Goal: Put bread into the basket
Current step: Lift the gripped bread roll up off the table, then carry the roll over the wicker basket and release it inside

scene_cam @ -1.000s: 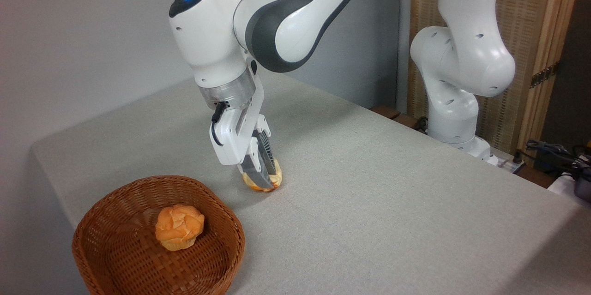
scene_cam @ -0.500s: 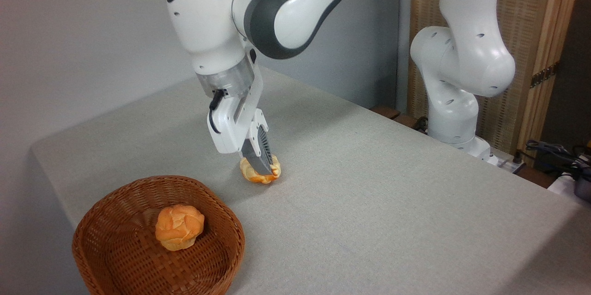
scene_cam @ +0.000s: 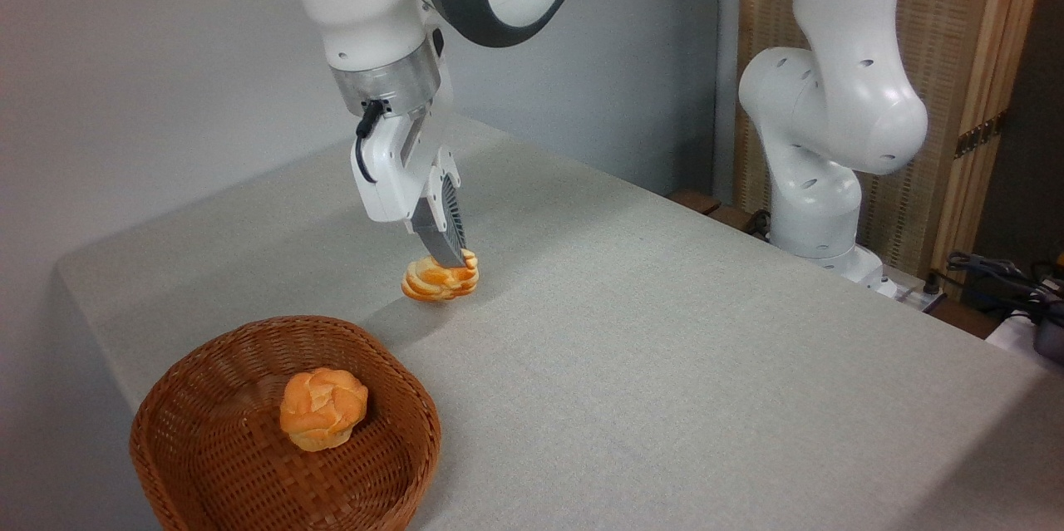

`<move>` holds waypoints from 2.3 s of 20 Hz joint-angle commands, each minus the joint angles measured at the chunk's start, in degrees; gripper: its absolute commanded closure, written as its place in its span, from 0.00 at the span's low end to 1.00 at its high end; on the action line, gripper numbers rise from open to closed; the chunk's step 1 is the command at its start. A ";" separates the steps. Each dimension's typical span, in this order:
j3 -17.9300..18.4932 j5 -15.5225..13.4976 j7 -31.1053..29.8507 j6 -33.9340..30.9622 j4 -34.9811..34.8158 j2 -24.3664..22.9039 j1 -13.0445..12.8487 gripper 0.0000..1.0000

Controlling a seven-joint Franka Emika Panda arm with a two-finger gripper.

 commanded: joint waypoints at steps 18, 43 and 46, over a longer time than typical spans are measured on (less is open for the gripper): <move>6.06 -9.82 -13.40 18.49 4.90 1.53 0.83 1.00; 2.73 2.38 -35.01 9.82 7.44 1.27 0.04 0.00; 2.37 3.62 -41.27 7.35 8.32 1.44 0.04 0.00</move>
